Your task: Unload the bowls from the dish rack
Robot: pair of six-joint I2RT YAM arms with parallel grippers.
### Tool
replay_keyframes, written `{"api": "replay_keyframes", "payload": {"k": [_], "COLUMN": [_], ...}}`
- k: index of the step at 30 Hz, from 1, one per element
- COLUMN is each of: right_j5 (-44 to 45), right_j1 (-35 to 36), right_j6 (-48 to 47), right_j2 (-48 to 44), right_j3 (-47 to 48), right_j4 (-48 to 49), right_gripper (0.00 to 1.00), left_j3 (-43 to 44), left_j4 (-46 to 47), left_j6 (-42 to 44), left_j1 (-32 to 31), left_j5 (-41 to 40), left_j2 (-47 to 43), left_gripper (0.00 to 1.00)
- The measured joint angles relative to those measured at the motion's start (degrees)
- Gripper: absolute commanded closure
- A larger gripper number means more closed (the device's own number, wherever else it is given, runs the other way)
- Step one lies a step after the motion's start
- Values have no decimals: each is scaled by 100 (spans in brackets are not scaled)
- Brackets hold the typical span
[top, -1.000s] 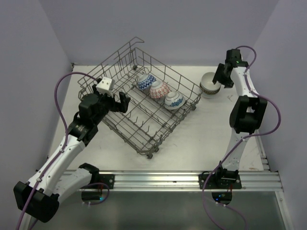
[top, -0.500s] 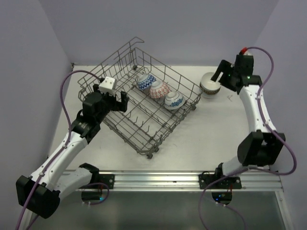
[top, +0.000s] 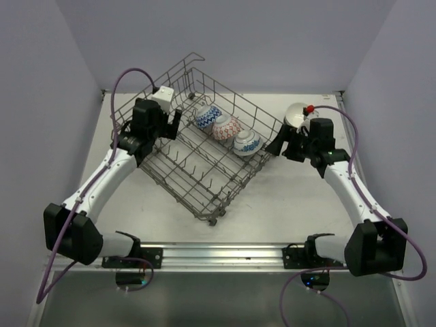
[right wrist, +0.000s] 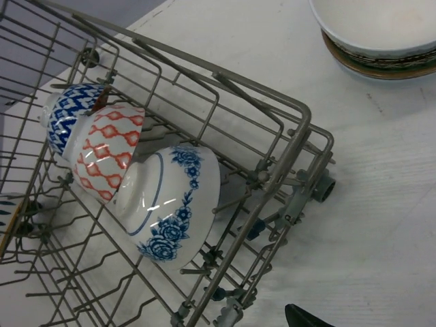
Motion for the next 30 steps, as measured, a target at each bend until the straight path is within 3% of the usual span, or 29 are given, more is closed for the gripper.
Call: {"api": "replay_keyframes", "payload": {"k": [5,11,30], "right_j5": [-483,-791,-944], "right_j1": [0,0,0], "right_j6": [48,109,149], "right_j2": [-98,-166,-260], "right_j3": [-181,-245,-306], "right_j4": [369,682,739], "right_gripper": [18,18,18], "left_j3": [299,323,37], "left_j4": [-365,-656,-365], "left_j6": [297,686,1453], "left_j1": [463,531,811], "left_j5": [-79,-109,-61], "left_j2": [402,828,1541], "left_gripper": [0,0,0]}}
